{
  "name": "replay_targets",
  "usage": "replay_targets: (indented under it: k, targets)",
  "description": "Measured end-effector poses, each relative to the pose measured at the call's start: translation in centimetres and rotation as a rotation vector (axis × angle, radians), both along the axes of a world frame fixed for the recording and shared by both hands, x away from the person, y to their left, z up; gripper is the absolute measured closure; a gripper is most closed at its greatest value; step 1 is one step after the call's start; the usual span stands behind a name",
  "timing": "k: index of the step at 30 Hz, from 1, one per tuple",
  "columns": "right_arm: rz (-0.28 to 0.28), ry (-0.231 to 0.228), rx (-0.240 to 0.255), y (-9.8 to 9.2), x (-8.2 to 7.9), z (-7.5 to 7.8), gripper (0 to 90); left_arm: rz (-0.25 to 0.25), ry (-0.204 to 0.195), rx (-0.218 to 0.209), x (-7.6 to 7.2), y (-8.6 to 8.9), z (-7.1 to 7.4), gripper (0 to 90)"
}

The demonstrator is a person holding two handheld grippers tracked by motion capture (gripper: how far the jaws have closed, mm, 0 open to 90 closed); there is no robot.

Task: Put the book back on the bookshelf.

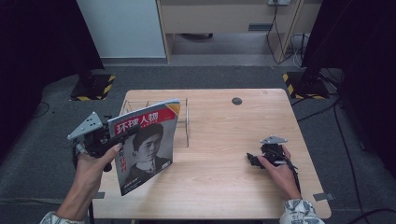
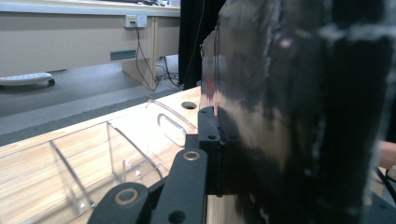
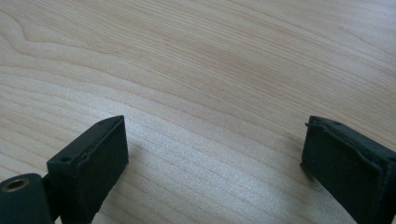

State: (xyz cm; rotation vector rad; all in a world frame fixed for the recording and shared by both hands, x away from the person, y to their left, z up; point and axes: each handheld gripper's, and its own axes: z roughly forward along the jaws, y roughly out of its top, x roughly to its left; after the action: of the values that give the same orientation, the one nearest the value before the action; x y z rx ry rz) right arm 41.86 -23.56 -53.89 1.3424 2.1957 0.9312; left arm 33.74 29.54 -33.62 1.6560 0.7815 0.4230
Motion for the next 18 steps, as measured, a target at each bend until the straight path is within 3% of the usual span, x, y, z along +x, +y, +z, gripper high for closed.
replay_targets:
  k: [18]
  targets:
    - [-0.003,0.0,-0.002,0.0,-0.1,0.0,7.4,0.076,-0.013,0.012,-0.9,2.8,0.0,86.5]
